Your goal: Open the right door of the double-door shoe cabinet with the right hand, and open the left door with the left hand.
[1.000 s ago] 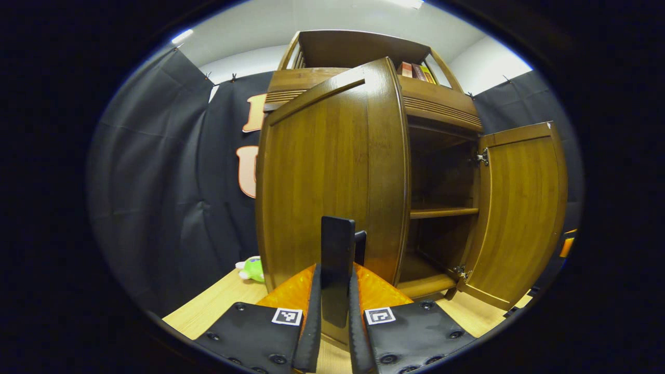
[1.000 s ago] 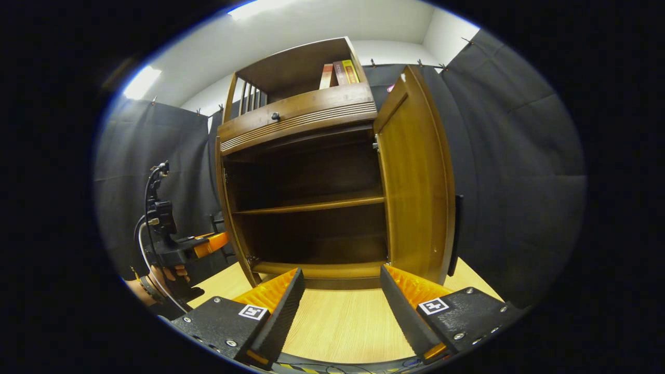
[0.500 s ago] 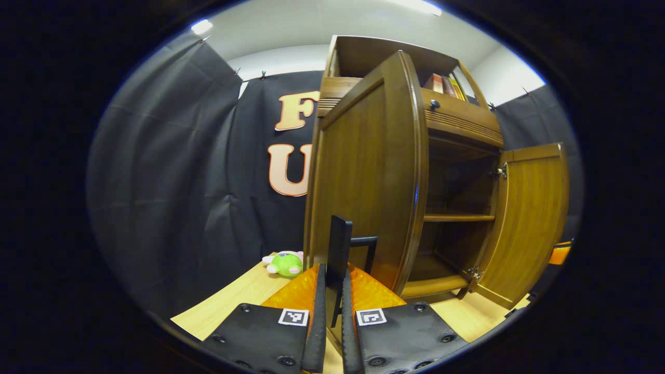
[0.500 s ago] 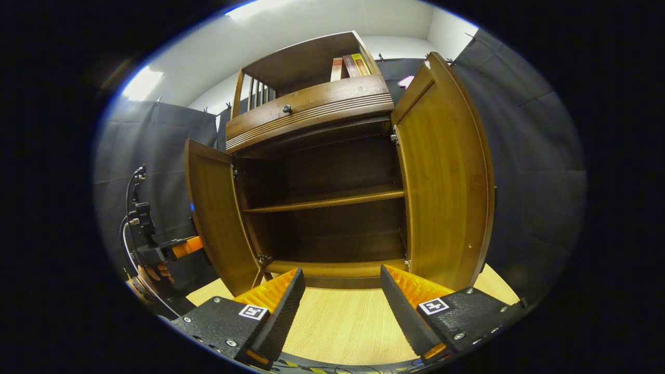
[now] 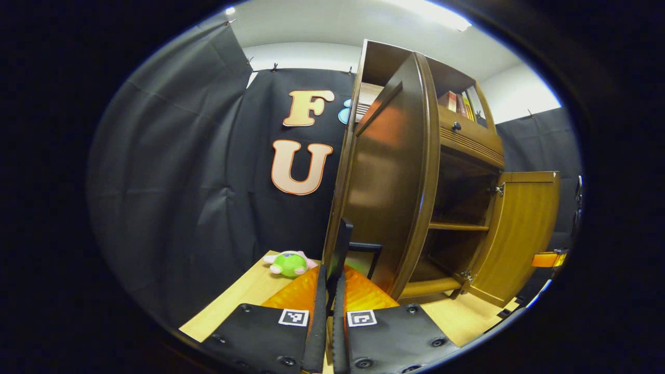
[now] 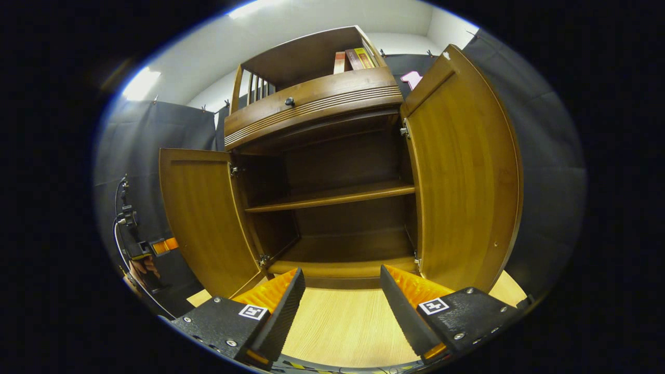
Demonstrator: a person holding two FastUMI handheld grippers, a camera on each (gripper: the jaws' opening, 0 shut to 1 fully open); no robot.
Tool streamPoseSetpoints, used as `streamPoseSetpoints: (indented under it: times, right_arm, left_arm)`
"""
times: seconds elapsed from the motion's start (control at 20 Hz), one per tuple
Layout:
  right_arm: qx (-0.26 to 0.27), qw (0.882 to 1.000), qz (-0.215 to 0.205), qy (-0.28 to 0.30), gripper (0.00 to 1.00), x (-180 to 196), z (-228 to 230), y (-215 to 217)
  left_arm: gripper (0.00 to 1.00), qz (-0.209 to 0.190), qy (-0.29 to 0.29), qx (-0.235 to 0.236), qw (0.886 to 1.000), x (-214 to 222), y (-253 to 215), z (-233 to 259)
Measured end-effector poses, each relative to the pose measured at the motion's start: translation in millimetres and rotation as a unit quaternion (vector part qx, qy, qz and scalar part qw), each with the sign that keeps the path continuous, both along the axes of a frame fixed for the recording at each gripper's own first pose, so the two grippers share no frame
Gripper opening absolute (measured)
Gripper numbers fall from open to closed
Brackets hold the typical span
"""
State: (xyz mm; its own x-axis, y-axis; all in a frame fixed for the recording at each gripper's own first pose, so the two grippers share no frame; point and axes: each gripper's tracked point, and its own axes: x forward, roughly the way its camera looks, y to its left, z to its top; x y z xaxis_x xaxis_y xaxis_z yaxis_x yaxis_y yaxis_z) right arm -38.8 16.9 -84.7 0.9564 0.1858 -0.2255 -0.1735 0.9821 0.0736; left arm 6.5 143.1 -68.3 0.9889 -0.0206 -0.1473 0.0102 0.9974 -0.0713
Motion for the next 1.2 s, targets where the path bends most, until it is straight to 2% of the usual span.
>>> streamPoseSetpoints:
  times: [0.05,0.3,0.45,0.5,0.65,0.7,0.75,0.8,0.85,0.9,0.95,1.05,1.1,1.2]
  right_arm:
    - [-0.001,1.0,-0.004,-0.002,1.0,1.2,0.5,1.5]
    - [0.008,1.0,-0.023,-0.004,1.0,3.9,1.1,13.0]
    - [0.012,1.0,-0.027,-0.006,1.0,6.4,1.7,25.2]
    - [0.016,1.0,-0.024,-0.004,1.0,5.2,1.5,30.6]
    - [0.016,1.0,-0.011,0.001,1.0,7.7,-1.1,40.8]
    - [0.015,1.0,-0.007,0.003,0.9,9.4,-3.1,42.0]
    - [0.016,1.0,-0.003,0.004,0.9,11.0,-3.4,42.5]
    - [0.019,1.0,0.001,0.006,0.9,13.5,-4.9,43.8]
    - [0.023,1.0,0.005,0.01,0.9,16.6,-6.5,45.7]
    - [0.026,1.0,0.008,0.014,0.9,21.1,-9.9,46.1]
    - [0.028,0.999,0.008,0.014,0.9,25.4,-9.4,45.8]
    - [0.036,0.999,0.008,0.004,0.9,29.4,-1.1,44.4]
    - [0.039,0.999,0.01,-0.002,0.9,28.8,3.7,44.1]
    - [0.035,0.999,0.008,-0.015,0.9,29.2,13.5,35.3]
  left_arm:
    - [0.13,-0.01,0.0,0.002,1.0,1.2,5.4,0.3]
    - [0.12,-0.063,0.004,0.014,0.998,5.0,31.9,0.2]
    - [0.12,-0.085,0.006,0.0,0.996,2.0,40.5,0.5]
    - [0.2,-0.087,0.009,0.005,0.996,-1.6,43.5,-2.9]
    - [0.19,-0.069,0.015,0.011,0.997,-28.0,45.9,-1.8]
    - [0.19,-0.059,0.016,0.011,0.998,-43.4,47.1,1.3]
    - [0.18,-0.041,0.017,0.016,0.999,-57.2,51.1,4.9]
    - [0.12,-0.029,0.016,0.017,0.999,-68.1,48.8,11.3]
    - [0.12,-0.023,0.012,0.022,0.999,-78.5,42.7,20.3]
    - [0.05,-0.02,0.006,0.03,0.999,-88.2,31.9,29.6]
    - [0.12,-0.018,0.0,0.04,0.999,-94.6,19.2,37.1]
    - [0.12,-0.012,-0.011,0.041,0.999,-91.0,-8.6,47.6]
    - [0.09,-0.009,-0.012,0.037,0.999,-85.0,-23.3,48.0]
    - [0.12,-0.007,-0.018,0.036,0.999,-67.6,-53.7,49.7]
